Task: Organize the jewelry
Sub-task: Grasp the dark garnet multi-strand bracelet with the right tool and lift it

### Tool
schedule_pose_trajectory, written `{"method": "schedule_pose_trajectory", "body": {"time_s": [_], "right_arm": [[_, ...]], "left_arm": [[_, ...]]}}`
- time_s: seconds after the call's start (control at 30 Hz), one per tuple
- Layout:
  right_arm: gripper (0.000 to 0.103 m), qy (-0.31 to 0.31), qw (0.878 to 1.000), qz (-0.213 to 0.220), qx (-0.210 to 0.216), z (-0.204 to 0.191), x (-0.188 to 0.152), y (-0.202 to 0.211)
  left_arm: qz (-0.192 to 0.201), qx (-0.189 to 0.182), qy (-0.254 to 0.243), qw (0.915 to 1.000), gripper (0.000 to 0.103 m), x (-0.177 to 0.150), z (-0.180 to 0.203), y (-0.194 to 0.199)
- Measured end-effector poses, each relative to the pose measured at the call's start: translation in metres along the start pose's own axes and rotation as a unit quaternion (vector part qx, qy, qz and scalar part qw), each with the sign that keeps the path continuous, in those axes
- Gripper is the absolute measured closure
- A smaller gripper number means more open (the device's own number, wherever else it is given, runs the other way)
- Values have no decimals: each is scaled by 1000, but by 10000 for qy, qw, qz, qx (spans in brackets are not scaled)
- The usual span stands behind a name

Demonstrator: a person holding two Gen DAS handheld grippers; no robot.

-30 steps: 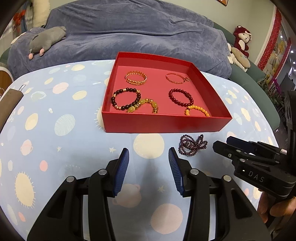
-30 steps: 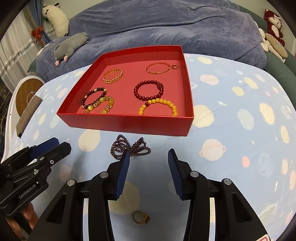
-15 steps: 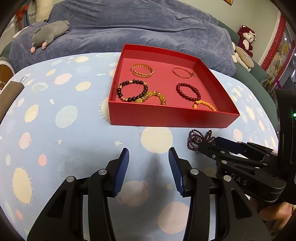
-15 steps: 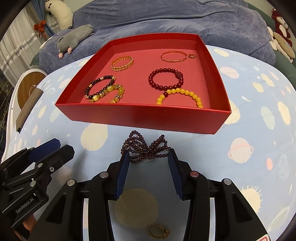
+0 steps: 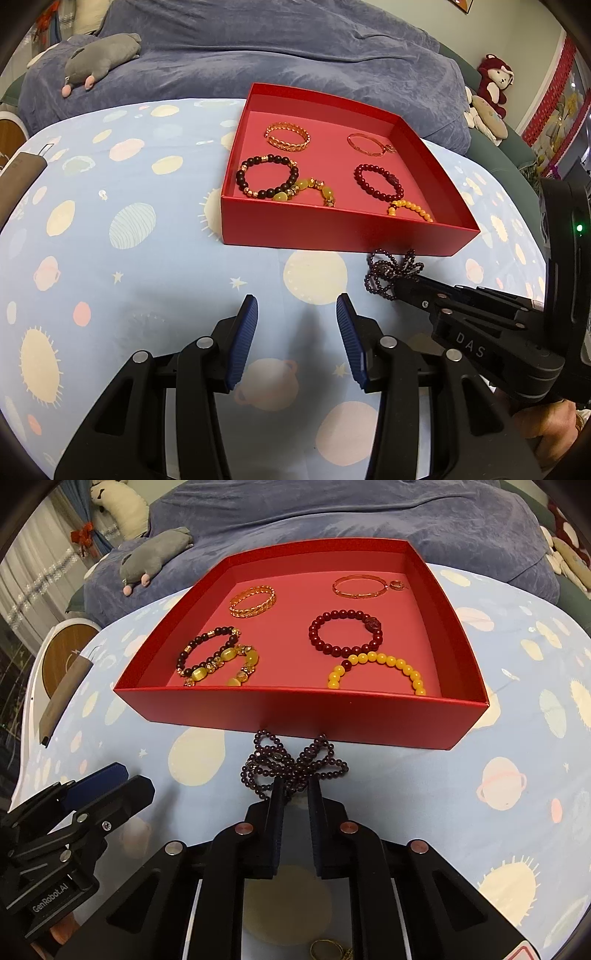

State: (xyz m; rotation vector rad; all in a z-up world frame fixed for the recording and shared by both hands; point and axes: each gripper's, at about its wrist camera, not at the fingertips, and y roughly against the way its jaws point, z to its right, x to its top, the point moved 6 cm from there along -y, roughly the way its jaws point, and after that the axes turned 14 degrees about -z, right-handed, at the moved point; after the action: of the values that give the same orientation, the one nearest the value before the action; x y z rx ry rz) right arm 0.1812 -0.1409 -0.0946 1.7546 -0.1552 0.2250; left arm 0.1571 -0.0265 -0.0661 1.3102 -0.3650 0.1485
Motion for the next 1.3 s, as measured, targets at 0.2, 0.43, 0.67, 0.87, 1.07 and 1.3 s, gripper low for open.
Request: {"method": "schedule_pose_trajectory", "body": {"time_s": [0.2, 0.43, 0.67, 0.87, 1.07, 1.3], "right_arm": [[95, -38, 10000, 16, -16, 2, -1, 3], [103, -99, 9999, 92, -35, 7, -3, 14], [103, -178, 9997, 141, 49, 16, -5, 23], [65, -226, 9993, 268, -104, 14, -1, 23], [62, -243, 9995, 190, -43, 11, 5, 13], [90, -264, 9996, 76, -5, 14, 5, 6]], "left_arm": [[1, -10, 3, 10000, 61, 0, 0, 0], [-25, -29, -20, 10000, 61, -2, 1, -2], [-51, -25, -20, 10000, 61, -4, 3, -4], [-74, -29, -35, 10000, 61, -6, 5, -4], [-73, -39, -15, 10000, 61, -6, 5, -4], [-76, -63, -1, 10000, 61, -5, 3, -5]]}}
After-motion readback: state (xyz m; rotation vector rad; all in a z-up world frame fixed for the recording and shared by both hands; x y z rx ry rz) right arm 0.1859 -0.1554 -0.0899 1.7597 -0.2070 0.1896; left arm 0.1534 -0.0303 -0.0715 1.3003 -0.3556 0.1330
